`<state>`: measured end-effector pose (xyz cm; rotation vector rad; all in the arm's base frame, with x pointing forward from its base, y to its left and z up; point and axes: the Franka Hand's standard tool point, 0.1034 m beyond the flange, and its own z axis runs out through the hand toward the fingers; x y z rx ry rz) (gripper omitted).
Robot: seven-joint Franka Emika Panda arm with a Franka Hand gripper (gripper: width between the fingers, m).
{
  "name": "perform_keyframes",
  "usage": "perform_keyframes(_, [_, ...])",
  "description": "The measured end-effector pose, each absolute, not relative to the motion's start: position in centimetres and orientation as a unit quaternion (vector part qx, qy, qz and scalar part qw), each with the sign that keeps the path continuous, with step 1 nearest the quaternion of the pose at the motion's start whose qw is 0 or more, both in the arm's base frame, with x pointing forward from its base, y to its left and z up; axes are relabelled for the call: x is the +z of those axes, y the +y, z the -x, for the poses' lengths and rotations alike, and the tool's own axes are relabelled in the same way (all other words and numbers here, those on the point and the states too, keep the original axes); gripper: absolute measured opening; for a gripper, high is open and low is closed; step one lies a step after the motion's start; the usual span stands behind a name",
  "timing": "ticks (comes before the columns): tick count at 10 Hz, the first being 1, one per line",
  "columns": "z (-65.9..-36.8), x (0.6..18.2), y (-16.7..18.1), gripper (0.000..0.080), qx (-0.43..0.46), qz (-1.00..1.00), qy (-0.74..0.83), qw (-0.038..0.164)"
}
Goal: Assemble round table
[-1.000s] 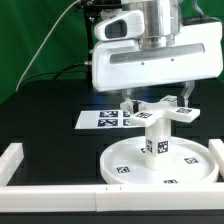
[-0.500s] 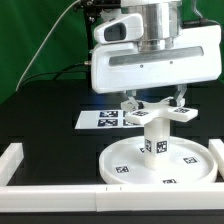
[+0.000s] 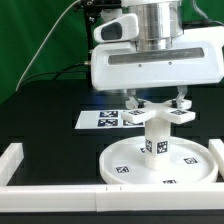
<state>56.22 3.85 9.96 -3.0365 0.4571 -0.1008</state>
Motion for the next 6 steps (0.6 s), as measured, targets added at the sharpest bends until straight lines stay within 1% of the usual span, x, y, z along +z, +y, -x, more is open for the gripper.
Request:
perform_keyframes(1, [-56.17, 9.91, 3.84, 0.0442, -0.041, 0.973, 0.225, 0.038])
perform_keyframes(3, [-56.19, 9.89, 3.82, 0.0442, -0.035, 0.925, 0.374, 0.059])
perform_keyframes(6, [-56.2, 9.89, 3.78, 0.0442, -0.03, 0.892, 0.447, 0.063])
